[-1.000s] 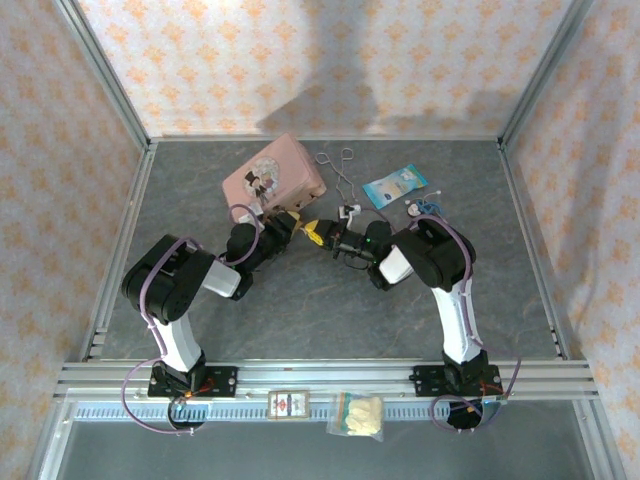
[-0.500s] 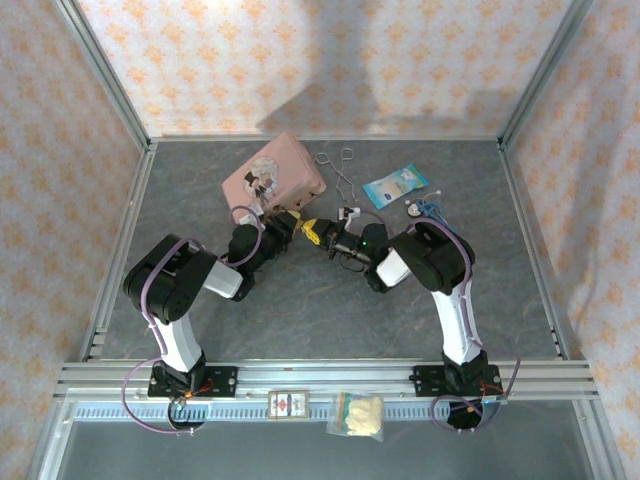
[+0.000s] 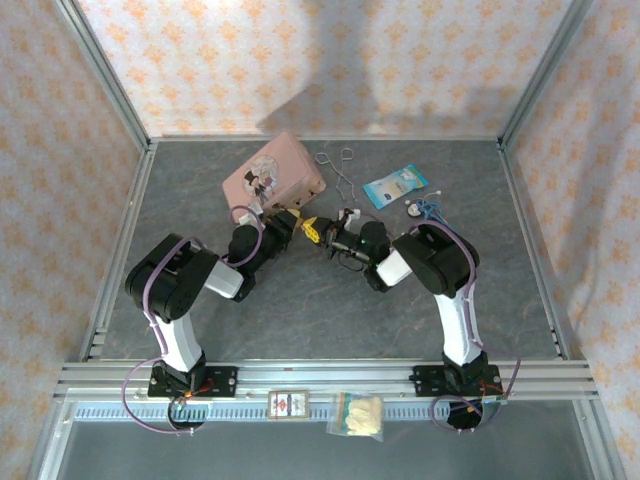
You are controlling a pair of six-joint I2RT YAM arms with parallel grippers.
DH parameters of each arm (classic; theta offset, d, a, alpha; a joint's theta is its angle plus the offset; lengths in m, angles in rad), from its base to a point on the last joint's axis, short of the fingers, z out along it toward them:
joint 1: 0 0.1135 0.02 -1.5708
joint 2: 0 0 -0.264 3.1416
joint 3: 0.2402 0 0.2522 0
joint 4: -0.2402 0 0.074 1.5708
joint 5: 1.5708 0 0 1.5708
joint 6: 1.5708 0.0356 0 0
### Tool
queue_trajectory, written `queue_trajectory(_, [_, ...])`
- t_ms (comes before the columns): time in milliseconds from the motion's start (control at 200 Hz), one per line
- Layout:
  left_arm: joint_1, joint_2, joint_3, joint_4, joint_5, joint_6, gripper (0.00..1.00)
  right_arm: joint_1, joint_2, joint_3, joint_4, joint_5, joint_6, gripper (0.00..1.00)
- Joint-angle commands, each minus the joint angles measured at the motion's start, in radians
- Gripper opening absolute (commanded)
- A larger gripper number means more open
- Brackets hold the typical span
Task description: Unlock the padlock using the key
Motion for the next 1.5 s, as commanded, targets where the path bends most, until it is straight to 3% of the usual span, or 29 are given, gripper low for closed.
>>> queue_trajectory(0, [-0.044,0.035,-0.024,0.268,0.132,0.060,0.00,0.006,0.002,0.011,0.135,-0.038,0.286,0.00])
queue_trajectory(175, [-0.028,0.157,-0.028,0.507,0.168,0.053,0.00,0.016,0.057,0.006,0.330,-0.026,0.669,0.00])
queue_trajectory(430, [-0.025,0.144,-0.028,0.512,0.187,0.166,0.00,0.019,0.071,0.055,0.400,0.067,0.808,0.00])
queue_trajectory(596, [-0.025,0.156,-0.008,0.512,0.222,0.197,0.00,0.026,0.074,0.068,0.399,0.095,0.807,0.00])
queue_trajectory(846, [-0.022,0.149,-0.023,0.511,0.167,0.124,0.00,0.016,0.069,0.006,0.282,0.041,0.567,0.01])
queue_trajectory(1066, [-0.016,0.119,-0.032,0.432,0.117,0.069,0.00,0.008,0.018,-0.056,0.164,0.068,0.274,0.28])
queue_trajectory(1261, [-0.017,0.044,-0.015,0.246,0.082,0.070,0.00,-0.012,-0.073,-0.100,-0.061,0.062,0.013,0.45])
queue_trajectory(1496, [-0.020,0.012,0.021,0.041,0.048,0.058,0.00,-0.028,-0.207,-0.120,-0.440,0.090,-0.366,0.52])
